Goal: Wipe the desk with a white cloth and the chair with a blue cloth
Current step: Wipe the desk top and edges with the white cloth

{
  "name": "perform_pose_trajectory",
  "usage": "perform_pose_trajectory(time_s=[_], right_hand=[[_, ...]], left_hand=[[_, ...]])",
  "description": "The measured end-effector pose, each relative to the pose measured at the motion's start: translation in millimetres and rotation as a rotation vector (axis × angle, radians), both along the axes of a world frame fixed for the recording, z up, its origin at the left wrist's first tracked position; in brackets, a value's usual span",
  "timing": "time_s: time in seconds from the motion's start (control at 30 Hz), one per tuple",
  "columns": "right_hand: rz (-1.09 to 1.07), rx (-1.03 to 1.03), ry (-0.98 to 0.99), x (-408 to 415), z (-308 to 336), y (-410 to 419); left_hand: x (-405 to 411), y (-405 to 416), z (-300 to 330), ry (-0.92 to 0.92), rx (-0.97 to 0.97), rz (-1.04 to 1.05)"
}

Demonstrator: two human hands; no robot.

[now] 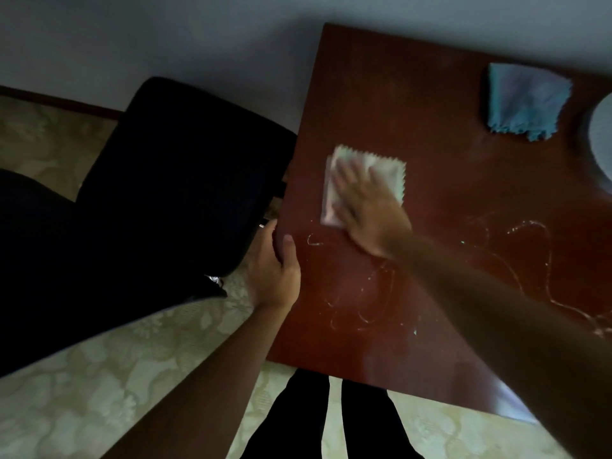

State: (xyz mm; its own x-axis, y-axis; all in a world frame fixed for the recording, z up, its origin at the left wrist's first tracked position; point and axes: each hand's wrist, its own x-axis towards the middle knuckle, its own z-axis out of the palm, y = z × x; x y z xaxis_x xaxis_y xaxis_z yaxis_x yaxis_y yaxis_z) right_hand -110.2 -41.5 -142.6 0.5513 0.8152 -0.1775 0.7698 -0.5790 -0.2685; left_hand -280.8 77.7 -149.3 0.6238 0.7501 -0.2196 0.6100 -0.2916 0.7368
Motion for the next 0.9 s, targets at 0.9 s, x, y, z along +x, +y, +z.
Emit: perform_pose_trajectory(time_s=[0.9], right_hand=[[0.172,0.003,-0.027,-99.3,2.1,3.1]], left_hand=[[-2.7,-2.5,-5.9,-0.041,0.02,0.085]])
